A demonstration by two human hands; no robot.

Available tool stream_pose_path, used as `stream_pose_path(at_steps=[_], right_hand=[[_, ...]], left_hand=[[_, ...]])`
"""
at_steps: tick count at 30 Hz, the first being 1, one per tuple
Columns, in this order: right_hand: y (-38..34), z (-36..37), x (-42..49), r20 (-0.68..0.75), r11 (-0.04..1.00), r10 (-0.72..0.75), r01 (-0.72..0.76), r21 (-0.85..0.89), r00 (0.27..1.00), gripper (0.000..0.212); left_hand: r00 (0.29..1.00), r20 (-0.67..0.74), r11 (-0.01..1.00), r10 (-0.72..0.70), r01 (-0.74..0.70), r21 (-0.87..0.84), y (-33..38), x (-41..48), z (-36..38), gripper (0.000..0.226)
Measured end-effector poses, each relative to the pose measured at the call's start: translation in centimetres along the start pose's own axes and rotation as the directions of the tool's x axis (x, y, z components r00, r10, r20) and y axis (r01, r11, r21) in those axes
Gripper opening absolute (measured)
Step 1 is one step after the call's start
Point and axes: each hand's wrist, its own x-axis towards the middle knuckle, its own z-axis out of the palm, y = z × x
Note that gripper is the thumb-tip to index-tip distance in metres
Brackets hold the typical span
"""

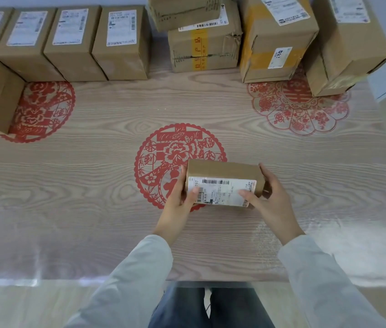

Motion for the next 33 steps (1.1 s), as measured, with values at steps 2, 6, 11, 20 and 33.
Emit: stream_pose_path(at_steps=[2, 6, 11, 20, 33], right_hand=[[-0.1, 0.2, -0.2, -0.034, 0.999, 0.036, -0.036, -0.008, 0.999, 0.048], [0.8, 1.1, -0.2, -0.03, 0.984, 0.053, -0.058, -0.17, 0.998, 0.028], [1.6, 2.2, 0.6, -0.142, 0.914, 0.057, -0.109, -0.392, 0.988, 0.047], [1.1, 6.4, -0.3, 0.151, 0.441, -0.467, 0.377, -0.814, 0.871, 0.061], [1.8, 7.4, 0.9, 0.204, 0.368, -0.426, 0.374, -0.851, 0.882, 0.06]], left_hand=[[1.0, -0.022, 1.0, 0.001, 0.0, 0.021, -0.1, -0.3, 0.0, 0.061], [0.998, -0.067, 0.998, -0.011, 0.015, 0.055, -1.0, -0.7, 0.5, 0.051], [0.997, -0.074, 0.995, -0.032, 0.039, 0.095, -1.7, -0.8, 1.0, 0.059], [0.993, -0.116, 0.998, 0.0, 0.008, 0.063, -1.1, -0.3, 1.4, 0.053], [0.992, -0.128, 0.998, -0.017, 0.025, 0.059, -1.8, 0.1, 1.6, 0.05]])
